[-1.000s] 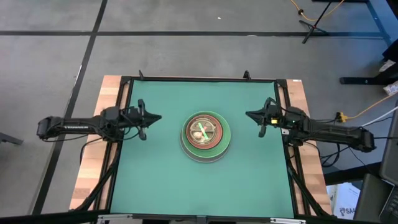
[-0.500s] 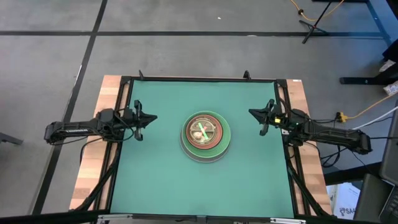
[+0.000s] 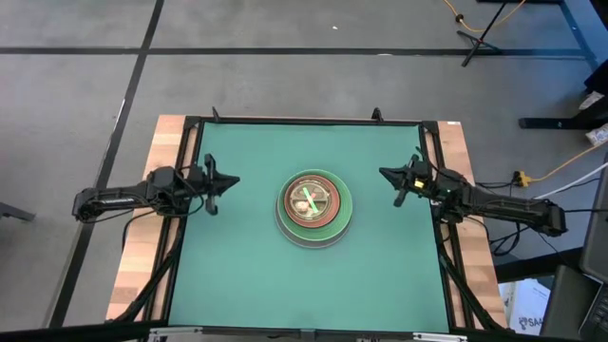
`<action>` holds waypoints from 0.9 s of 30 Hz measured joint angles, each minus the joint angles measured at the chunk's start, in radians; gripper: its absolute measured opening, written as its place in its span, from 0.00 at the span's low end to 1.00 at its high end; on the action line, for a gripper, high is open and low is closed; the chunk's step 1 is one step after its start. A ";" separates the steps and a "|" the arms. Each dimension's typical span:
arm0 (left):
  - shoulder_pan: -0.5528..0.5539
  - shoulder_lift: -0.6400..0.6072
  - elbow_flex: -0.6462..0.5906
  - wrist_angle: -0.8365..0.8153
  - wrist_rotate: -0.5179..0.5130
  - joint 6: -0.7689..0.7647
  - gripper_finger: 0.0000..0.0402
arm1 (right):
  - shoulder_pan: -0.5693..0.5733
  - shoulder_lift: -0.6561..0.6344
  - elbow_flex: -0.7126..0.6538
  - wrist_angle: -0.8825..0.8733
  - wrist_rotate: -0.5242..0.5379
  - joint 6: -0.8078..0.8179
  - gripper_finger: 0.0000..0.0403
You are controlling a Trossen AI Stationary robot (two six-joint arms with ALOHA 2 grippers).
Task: Stack plastic plates
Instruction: Return to Home Position
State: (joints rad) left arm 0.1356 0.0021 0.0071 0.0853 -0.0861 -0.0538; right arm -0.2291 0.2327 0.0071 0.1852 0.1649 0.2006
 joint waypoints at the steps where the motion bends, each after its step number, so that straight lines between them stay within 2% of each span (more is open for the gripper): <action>1: 0.000 0.000 0.000 0.000 -0.013 -0.005 0.01 | 0.000 -0.009 0.000 0.001 -0.001 -0.003 0.01; 6: 0.000 0.000 0.000 -0.013 -0.098 -0.015 0.01 | 0.000 -0.095 0.000 -0.020 0.000 -0.044 0.01; 13: 0.000 0.000 0.000 -0.012 -0.036 0.034 0.01 | 0.000 -0.224 0.000 -0.089 -0.086 -0.049 0.01; 20: 0.000 0.000 0.000 -0.019 -0.039 0.030 0.01 | 0.000 -0.228 0.000 -0.149 -0.087 -0.004 0.01; 27: 0.000 0.007 0.000 -0.054 -0.039 0.088 0.01 | 0.000 -0.228 0.000 -0.153 -0.088 -0.004 0.01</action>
State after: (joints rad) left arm 0.1360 0.0090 0.0071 0.0308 -0.1249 0.0341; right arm -0.2295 0.0044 0.0071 0.0324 0.0765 0.1970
